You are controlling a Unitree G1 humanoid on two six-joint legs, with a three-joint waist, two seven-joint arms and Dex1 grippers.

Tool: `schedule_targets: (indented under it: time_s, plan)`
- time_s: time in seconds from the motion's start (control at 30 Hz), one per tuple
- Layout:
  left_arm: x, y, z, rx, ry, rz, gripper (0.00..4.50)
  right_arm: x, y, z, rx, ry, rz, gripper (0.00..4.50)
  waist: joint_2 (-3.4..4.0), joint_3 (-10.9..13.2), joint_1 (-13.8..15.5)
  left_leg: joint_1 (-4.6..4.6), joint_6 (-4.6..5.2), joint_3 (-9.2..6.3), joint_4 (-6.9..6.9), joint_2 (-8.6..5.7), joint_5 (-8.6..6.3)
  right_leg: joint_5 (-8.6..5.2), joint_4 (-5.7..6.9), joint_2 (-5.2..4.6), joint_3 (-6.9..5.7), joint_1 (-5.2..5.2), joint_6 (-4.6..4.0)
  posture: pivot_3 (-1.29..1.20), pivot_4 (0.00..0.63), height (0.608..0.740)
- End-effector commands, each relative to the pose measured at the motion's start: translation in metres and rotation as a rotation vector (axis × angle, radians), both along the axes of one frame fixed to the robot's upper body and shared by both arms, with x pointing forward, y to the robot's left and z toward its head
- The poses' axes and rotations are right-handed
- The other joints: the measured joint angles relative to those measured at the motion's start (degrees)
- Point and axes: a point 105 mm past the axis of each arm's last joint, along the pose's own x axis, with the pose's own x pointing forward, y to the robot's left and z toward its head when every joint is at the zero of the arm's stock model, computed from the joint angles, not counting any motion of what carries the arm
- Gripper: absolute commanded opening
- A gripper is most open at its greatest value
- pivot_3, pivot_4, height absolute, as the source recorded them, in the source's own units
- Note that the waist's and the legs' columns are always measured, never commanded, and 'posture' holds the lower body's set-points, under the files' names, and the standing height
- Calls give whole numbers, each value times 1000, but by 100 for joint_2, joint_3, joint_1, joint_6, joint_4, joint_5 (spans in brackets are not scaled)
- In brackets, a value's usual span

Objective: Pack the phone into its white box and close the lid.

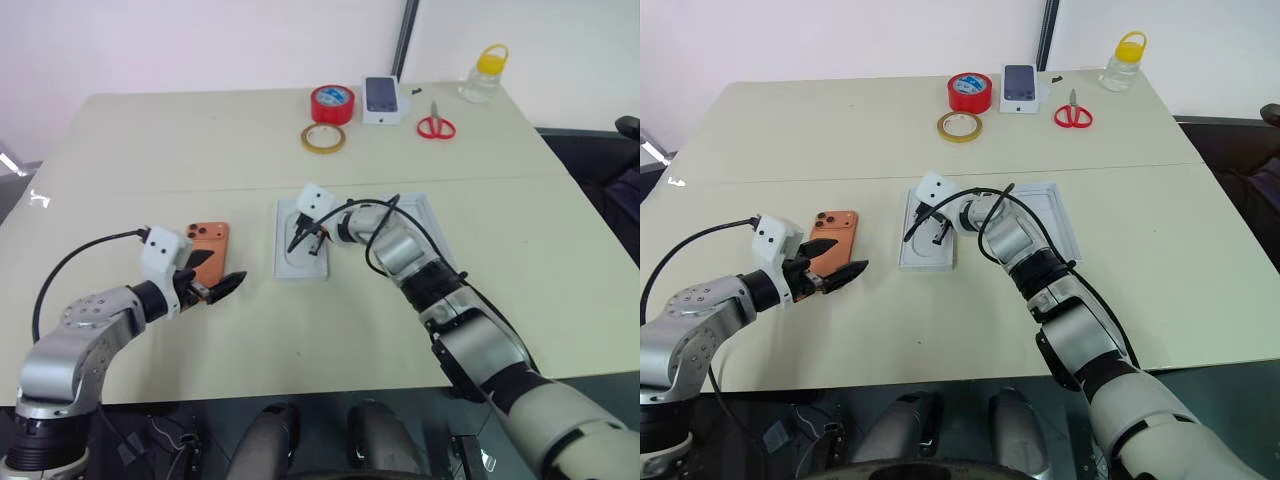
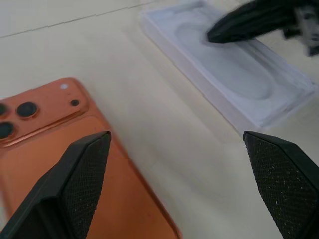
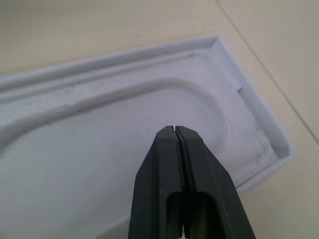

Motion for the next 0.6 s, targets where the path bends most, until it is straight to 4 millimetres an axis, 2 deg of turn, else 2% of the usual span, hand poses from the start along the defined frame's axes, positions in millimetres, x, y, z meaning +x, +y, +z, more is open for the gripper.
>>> schedule_targets:
  time_s: [0.03,0.13,0.2,0.33,0.43,0.6]
  plan:
    - [11,40,12,-66,-2,228,4471,-15,19,26,70,-50,73,53,-1,-1,-57,0,0,-2,1,2,0,0,2,4,0,0,0,0,150,740]
    - [17,78,5,-136,90,466,4486,-40,46,23,79,-29,150,11,-1,-1,-59,1,-1,-2,0,6,1,0,6,8,1,-4,0,0,150,740]
    - [19,85,0,-157,154,526,4486,-52,58,18,60,-21,184,11,-3,-2,-89,0,-2,-4,1,10,1,0,6,14,2,-5,0,0,150,740]
    - [21,83,-5,-146,222,533,4486,-63,74,9,34,2,220,11,-4,-3,-56,0,-3,-4,5,7,2,0,8,13,2,-5,0,0,150,740]
    - [19,81,-16,-130,305,533,4486,-71,86,-2,18,51,248,11,-5,-4,-46,0,-4,-4,6,7,2,1,6,12,1,-5,0,0,150,740]
    - [15,53,-28,-140,413,401,4486,-77,99,-10,-32,72,283,11,-2,-5,-48,2,-5,-5,5,6,2,1,7,12,2,-5,-1,0,150,740]
